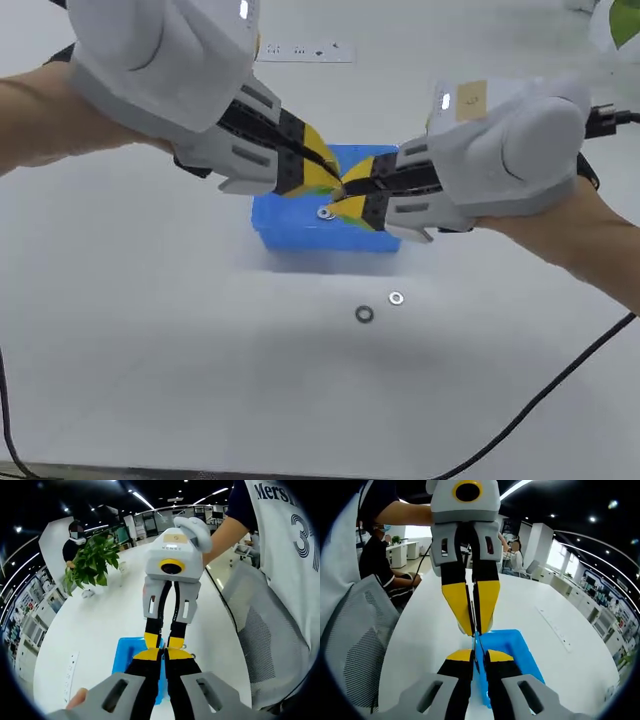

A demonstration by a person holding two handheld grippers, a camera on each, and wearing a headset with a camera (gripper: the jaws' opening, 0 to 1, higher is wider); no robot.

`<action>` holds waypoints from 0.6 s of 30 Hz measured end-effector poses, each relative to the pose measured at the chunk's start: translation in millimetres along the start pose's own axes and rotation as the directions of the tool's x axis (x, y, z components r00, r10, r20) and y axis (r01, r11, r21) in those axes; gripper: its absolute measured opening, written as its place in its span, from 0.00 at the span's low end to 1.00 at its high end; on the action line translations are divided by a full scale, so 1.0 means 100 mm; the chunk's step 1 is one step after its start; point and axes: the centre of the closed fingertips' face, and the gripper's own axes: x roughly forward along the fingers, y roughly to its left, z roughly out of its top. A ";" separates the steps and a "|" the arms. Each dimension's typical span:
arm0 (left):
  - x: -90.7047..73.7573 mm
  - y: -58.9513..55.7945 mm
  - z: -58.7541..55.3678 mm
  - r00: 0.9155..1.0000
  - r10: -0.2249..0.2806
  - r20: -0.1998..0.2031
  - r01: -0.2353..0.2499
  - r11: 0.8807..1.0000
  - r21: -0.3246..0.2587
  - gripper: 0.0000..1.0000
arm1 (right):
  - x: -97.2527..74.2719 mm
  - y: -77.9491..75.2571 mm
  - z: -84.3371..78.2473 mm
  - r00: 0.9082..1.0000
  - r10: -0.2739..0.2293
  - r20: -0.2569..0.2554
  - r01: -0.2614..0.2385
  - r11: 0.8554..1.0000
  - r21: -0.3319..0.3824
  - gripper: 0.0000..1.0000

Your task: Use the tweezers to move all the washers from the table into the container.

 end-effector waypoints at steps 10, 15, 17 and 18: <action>0.04 -0.32 0.11 1.000 -0.012 0.007 0.012 1.000 0.004 0.06 | -0.11 0.26 -0.08 1.000 0.024 -0.013 -0.024 1.000 -0.006 0.11; 0.03 -0.39 0.16 1.000 -0.009 0.025 0.010 1.000 -0.016 0.06 | -0.14 0.36 -0.14 0.999 0.022 -0.029 -0.023 0.999 -0.023 0.11; 0.04 -0.42 0.17 1.000 -0.011 0.022 0.012 1.000 -0.019 0.06 | -0.15 0.39 -0.14 0.999 0.023 -0.027 -0.024 1.000 -0.018 0.11; 0.04 -0.43 0.17 1.000 -0.011 0.022 0.012 1.000 -0.019 0.06 | -0.16 0.40 -0.14 0.999 0.024 -0.025 -0.024 1.000 -0.012 0.11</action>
